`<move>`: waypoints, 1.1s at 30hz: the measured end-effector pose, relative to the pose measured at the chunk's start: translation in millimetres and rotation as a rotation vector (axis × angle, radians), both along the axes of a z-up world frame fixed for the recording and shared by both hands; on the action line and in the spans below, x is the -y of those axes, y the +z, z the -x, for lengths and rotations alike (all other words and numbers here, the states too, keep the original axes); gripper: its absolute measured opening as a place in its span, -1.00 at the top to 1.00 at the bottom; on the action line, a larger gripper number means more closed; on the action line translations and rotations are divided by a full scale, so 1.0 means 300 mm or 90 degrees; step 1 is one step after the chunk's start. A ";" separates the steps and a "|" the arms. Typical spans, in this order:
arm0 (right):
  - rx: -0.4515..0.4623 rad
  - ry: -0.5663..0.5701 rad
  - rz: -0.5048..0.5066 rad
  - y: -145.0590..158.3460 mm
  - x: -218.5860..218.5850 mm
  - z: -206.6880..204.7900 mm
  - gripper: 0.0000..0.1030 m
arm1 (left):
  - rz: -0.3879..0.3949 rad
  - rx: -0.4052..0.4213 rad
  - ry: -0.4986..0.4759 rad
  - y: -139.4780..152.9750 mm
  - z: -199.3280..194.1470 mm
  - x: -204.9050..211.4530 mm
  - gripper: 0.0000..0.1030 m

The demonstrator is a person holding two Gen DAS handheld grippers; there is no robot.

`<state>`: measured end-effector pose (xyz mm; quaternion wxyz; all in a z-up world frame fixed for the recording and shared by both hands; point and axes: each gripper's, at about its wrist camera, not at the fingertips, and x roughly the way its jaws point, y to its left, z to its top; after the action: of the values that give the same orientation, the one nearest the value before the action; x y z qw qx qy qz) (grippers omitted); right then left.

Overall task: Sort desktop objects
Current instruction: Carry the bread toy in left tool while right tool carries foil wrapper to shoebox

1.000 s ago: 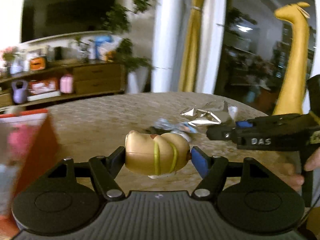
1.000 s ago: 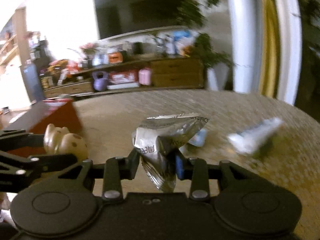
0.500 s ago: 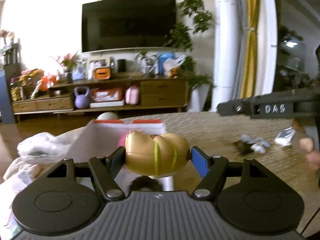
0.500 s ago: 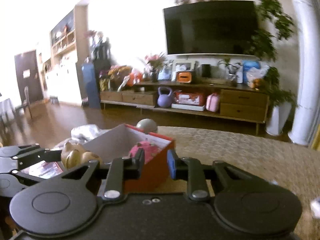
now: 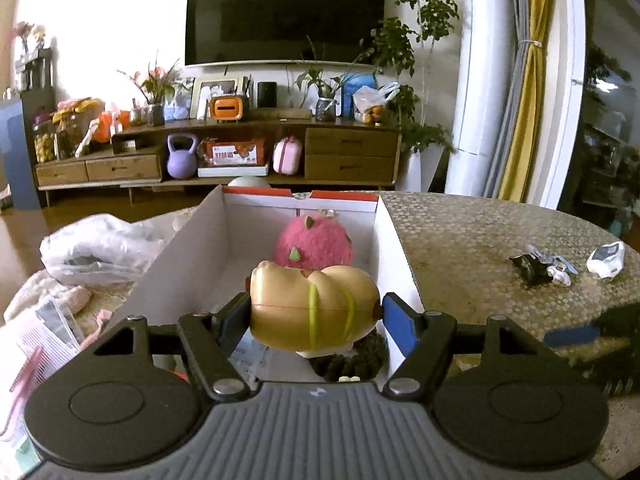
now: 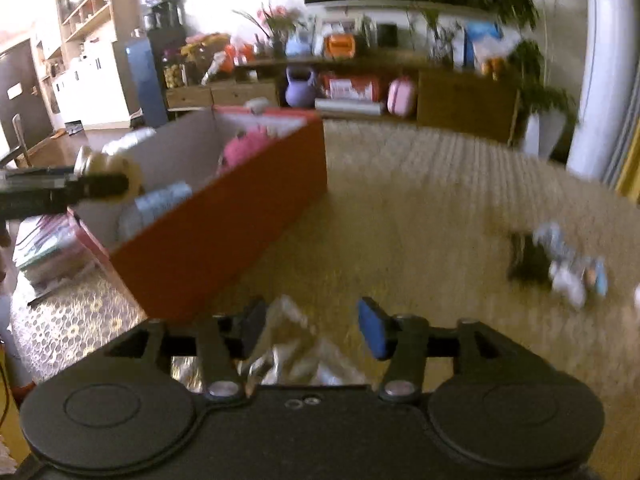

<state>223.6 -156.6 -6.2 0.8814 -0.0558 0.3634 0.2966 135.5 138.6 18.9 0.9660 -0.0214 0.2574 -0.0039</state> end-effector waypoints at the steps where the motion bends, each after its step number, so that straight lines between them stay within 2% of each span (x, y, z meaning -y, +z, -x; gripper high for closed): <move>1: -0.007 0.003 0.005 -0.019 -0.007 0.007 -1.00 | 0.002 -0.001 -0.001 -0.004 0.000 -0.005 -0.38; 5: 0.000 0.020 0.031 -0.060 -0.031 0.052 -1.00 | 0.007 -0.005 -0.002 -0.016 0.007 -0.009 -0.38; 8: 0.019 0.066 0.044 -0.055 -0.036 0.073 -1.00 | 0.005 -0.005 -0.005 -0.016 0.006 -0.011 -0.38; 12: 0.019 0.129 0.097 -0.078 -0.056 0.052 -1.00 | -0.001 -0.004 -0.006 -0.014 0.006 -0.002 -0.38; 16: 0.033 0.161 0.135 -0.125 -0.114 0.046 -1.00 | -0.009 -0.012 -0.005 -0.024 -0.002 0.003 -0.38; 20: 0.054 0.157 0.147 -0.147 -0.114 0.067 -1.00 | -0.013 -0.018 0.000 -0.034 -0.010 0.001 -0.38; 26: 0.100 0.128 0.121 -0.068 -0.072 0.087 -1.00 | -0.017 -0.018 0.014 -0.030 -0.012 -0.013 -0.38; 33: 0.128 0.120 0.004 0.156 -0.100 0.037 -1.00 | -0.009 -0.038 0.033 -0.029 -0.041 -0.026 -0.38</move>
<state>212.4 -126.6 40.6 0.8814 -0.1219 0.2670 0.3700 147.8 146.6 10.1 0.9579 -0.0212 0.2855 0.0234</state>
